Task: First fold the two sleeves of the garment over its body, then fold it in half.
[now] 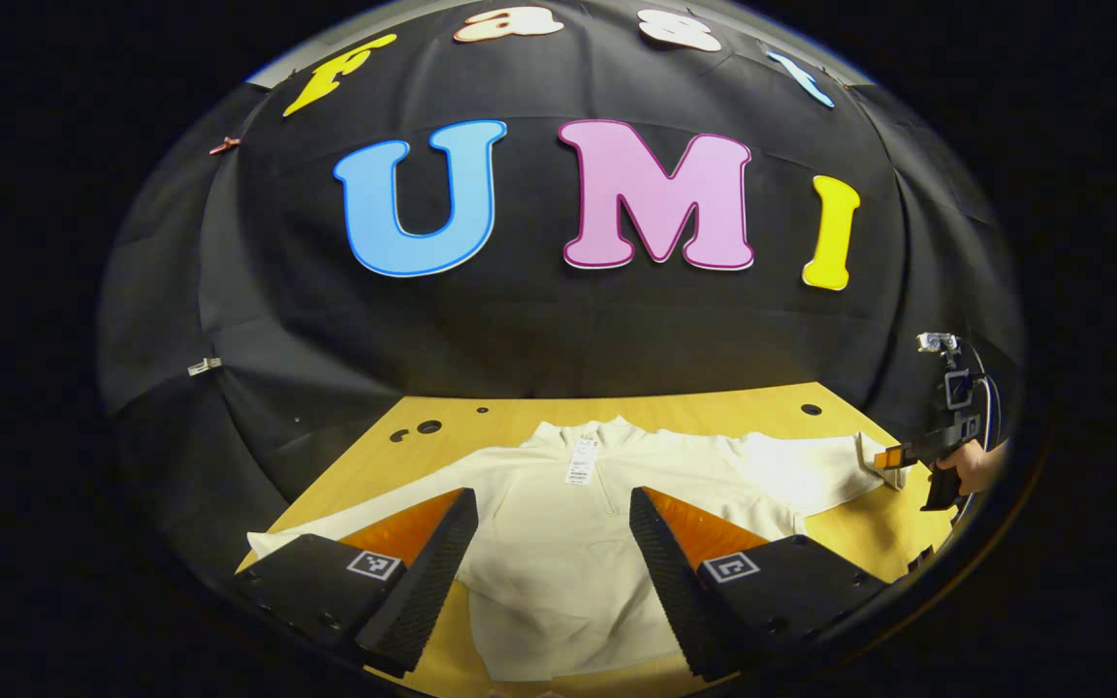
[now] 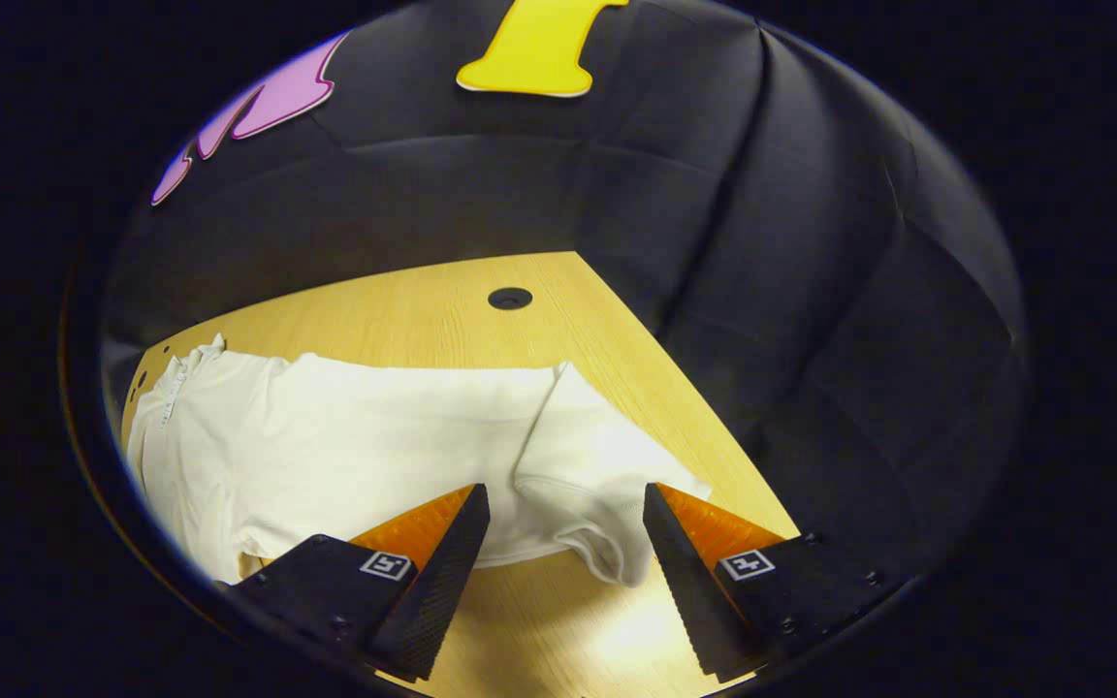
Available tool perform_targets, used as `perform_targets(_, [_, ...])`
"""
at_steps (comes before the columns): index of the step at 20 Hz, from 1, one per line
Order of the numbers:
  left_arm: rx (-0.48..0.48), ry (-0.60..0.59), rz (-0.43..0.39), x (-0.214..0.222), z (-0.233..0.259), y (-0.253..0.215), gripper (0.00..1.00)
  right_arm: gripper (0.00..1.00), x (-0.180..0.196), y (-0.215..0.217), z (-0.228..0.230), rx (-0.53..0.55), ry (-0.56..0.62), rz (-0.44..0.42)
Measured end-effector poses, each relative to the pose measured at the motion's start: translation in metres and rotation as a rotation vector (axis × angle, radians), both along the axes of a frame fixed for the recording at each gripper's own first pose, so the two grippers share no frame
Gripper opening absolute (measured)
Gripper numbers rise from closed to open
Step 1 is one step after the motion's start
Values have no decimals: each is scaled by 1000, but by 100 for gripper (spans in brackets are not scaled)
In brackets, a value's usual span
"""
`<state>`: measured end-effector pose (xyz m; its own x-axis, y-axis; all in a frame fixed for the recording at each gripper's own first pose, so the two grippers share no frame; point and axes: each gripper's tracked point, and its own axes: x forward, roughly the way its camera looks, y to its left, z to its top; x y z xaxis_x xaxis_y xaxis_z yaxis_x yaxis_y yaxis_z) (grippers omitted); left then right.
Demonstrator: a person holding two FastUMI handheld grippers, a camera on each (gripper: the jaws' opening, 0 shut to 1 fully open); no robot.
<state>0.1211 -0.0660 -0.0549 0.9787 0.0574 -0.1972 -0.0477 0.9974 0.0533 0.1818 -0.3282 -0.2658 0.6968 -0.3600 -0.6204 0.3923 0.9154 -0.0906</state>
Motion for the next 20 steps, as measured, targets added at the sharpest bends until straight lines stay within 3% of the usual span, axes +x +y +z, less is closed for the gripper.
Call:
perform_targets(4, [-39, -11, -51, 6, 19, -26, 97, 98, -4, -9, -21, 6, 24, -11])
perform_targets(10, [-18, -25, -81, 2, 32, -44, 97, 96, 0, -7, -30, 49, 5, 19])
perform_targets(12, [-17, -22, -78, -4, 29, -46, 97, 70, 2, -4, -32, 66, 6, 19])
perform_targets(13, [-13, -19, -78, -5, 28, -46, 97, 70, 4, -3, -31, 77, 3, 16])
perform_targets(14, [-8, -16, -78, -7, 27, -46, 97, 46, 5, 0, -31, 88, 1, 13])
perform_targets(15, [-3, -16, -78, -9, 26, -44, 97, 43, 8, 4, -31, 107, -8, 20])
perform_targets(16, [0, -18, -77, -10, 27, -43, 97, 26, 6, 6, -31, 110, -5, 19])
perform_targets(17, [1, -16, -75, -12, 25, -41, 97, 19, 7, 7, -30, 108, -3, 22])
perform_targets(18, [-2, -12, -72, -13, 24, -39, 97, 7, 8, 8, -30, 112, -1, 21])
perform_targets(20, [-12, -5, -69, -15, 22, -35, 97, 7, 7, 17, -24, 164, -7, 29])
